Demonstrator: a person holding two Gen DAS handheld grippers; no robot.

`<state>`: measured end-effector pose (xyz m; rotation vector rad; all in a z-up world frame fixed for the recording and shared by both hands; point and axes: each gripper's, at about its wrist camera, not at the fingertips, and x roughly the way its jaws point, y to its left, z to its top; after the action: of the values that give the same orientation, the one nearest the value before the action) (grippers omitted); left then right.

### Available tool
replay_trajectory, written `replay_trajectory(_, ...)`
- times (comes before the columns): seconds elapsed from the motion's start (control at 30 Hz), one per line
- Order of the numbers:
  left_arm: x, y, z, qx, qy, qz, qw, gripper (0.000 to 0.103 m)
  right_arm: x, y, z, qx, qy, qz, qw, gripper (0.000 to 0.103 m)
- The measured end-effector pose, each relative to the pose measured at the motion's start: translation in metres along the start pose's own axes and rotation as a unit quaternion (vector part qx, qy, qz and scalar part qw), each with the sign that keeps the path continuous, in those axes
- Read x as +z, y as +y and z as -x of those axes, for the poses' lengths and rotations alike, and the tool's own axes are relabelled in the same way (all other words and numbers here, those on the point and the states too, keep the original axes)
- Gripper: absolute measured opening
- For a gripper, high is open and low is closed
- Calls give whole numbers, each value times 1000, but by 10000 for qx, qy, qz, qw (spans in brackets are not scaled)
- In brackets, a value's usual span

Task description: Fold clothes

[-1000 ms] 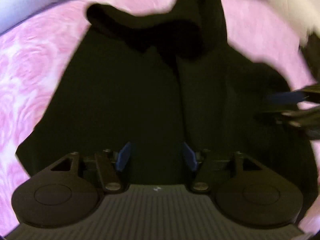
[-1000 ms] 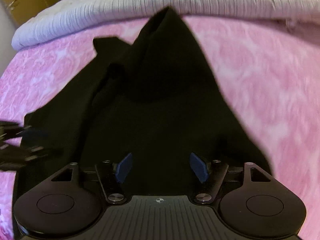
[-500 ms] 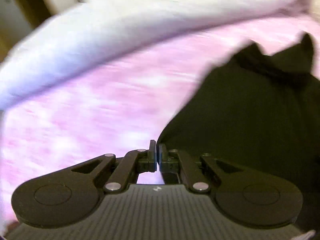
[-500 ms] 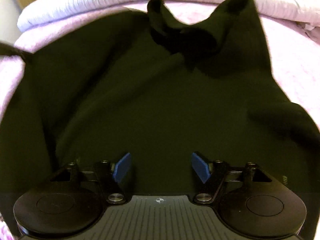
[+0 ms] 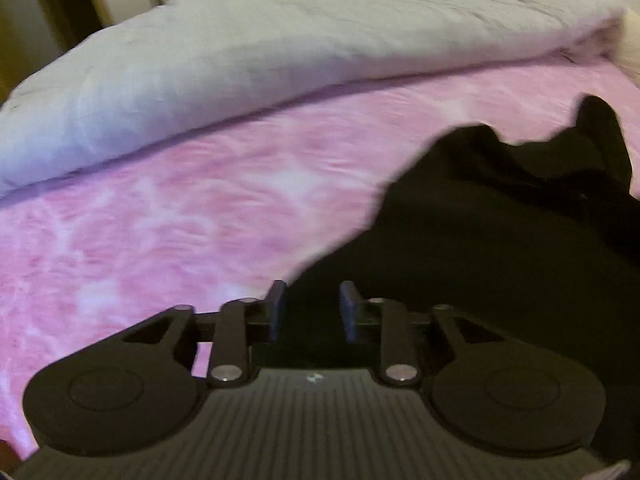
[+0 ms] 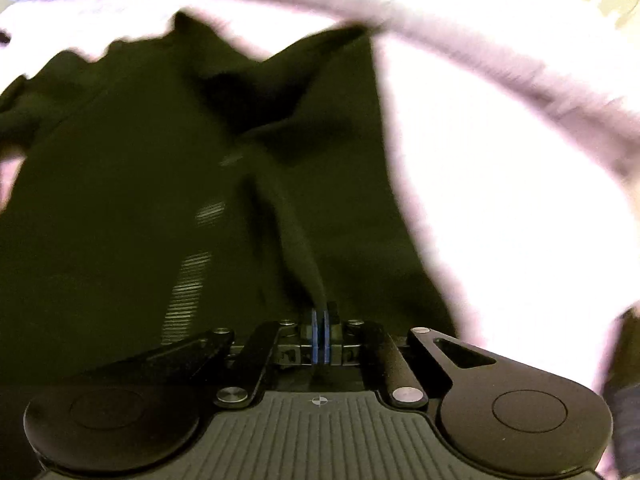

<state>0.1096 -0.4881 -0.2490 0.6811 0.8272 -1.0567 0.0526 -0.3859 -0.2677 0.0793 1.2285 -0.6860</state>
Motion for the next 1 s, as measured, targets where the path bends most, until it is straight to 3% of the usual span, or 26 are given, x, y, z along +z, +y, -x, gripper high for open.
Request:
replay_trajectory(0.2,4,-72,-2,-253,43,-120,9996,26,23,-155,11,-1255,-455,454,9900,1)
replay_trajectory(0.27,13,-94,0,-150,75,-89,9998,26,28,-199,-19,-1489,-443,570,9862,2)
replay_trajectory(0.33,22,-114,-6,-149,103,16,9998,27,32,-241,-51,-1706,-417,683,9821,22)
replay_trajectory(0.37,26,-124,-9,-150,118,70,9998,28,35,-250,-66,-1852,-275,608,9804,42)
replay_trajectory(0.4,30,-134,-16,-183,132,86,9997,32,39,-257,-82,-2004,-107,505,9784,46)
replay_trajectory(0.43,34,-144,-23,-219,145,98,9996,34,41,-257,-86,-1960,-235,386,9796,46)
replay_trajectory(0.57,49,-177,-60,-372,305,3,9988,34,42,-205,-91,-887,-859,421,9915,49)
replay_trajectory(0.63,59,-186,-80,-483,323,-8,9983,34,50,-172,-99,-3,-1006,539,9935,49)
replay_trajectory(0.7,69,-195,-99,-595,340,-19,9976,34,59,-133,-112,930,-976,729,9882,49)
replay_trajectory(0.77,82,-200,-117,-796,211,-91,9966,34,74,-99,-119,1581,-1050,885,9778,49)
replay_trajectory(0.87,101,-204,-137,-994,28,-181,9949,33,95,-72,-140,2225,-1119,875,9645,49)
replay_trajectory(1.0,128,-206,-166,-1076,-192,-267,9936,30,118,-56,-160,2548,-1121,747,9576,49)
